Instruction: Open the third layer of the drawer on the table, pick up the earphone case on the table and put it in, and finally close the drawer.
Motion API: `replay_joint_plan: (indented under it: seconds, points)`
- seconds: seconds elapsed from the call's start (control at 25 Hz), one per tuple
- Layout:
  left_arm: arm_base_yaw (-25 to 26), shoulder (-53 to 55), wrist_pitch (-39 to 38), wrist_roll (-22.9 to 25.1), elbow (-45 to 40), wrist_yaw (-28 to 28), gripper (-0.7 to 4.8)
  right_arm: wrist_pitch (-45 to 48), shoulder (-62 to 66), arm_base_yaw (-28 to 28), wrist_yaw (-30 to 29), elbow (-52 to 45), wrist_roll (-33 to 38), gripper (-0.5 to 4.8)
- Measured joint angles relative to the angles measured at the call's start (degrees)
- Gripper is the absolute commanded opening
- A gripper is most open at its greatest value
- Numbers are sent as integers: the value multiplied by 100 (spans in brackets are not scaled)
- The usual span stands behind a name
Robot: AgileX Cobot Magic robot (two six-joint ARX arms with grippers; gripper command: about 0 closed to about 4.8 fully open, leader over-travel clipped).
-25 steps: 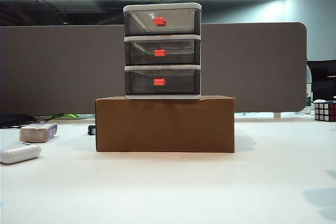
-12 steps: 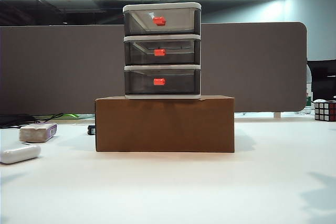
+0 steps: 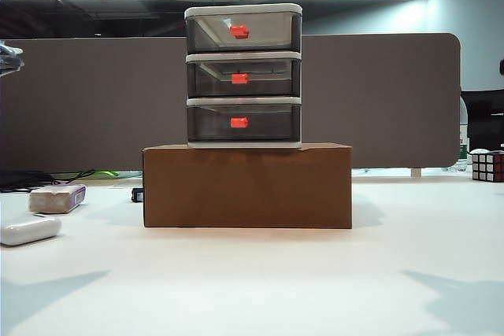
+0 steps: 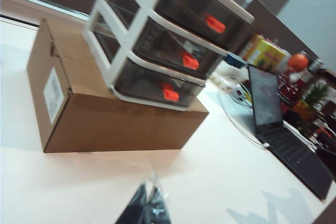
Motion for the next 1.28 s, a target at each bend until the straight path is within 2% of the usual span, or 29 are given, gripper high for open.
replay_joint_plan:
  seconds: [0.08, 0.2, 0.32, 0.36, 0.4, 0.44, 0.52, 0.64, 0.88, 1.08, 1.28]
  points:
    - [-273, 9, -2, 20, 0, -291, -5, 48, -2, 2, 0, 0, 205, -6]
    - [-791, 190, 26, 446, 2, -404, 3, 94, 0, 50, -28, 0, 435, -5]
    - [-1419, 579, 227, 824, 0, -955, 83, 236, 2, 278, -17, 2, 483, -6]
    - [-1674, 782, 428, 960, -2, -1276, 105, 295, 2, 361, 28, 2, 487, -5]
    - [-2079, 1226, 962, 1252, 0, -1805, 113, 398, 2, 584, 278, 7, 507, -6]
    - [-2210, 1427, 1193, 1379, 0, -1967, 131, 378, 4, 688, 417, 13, 509, -6]
    - [-2643, 2343, 2033, 1685, 35, -2514, 131, 267, 76, 994, 798, 90, 518, -5]
    - [-2793, 3268, 2809, 1733, 35, -2813, 131, 249, 269, 1303, 1141, 249, 306, -6]
    - [-2780, 5169, 4269, 1777, 245, -2907, 130, 225, 1051, 1646, 1685, 678, -111, -5]
    - [-2778, 6889, 5237, 1976, 1099, -2769, 129, 372, 2347, 1709, 1591, 1108, -286, -5]
    - [-2776, 7541, 5453, 1982, 1663, -2802, 129, 1154, 3141, 1722, 1032, 1237, -570, -5]
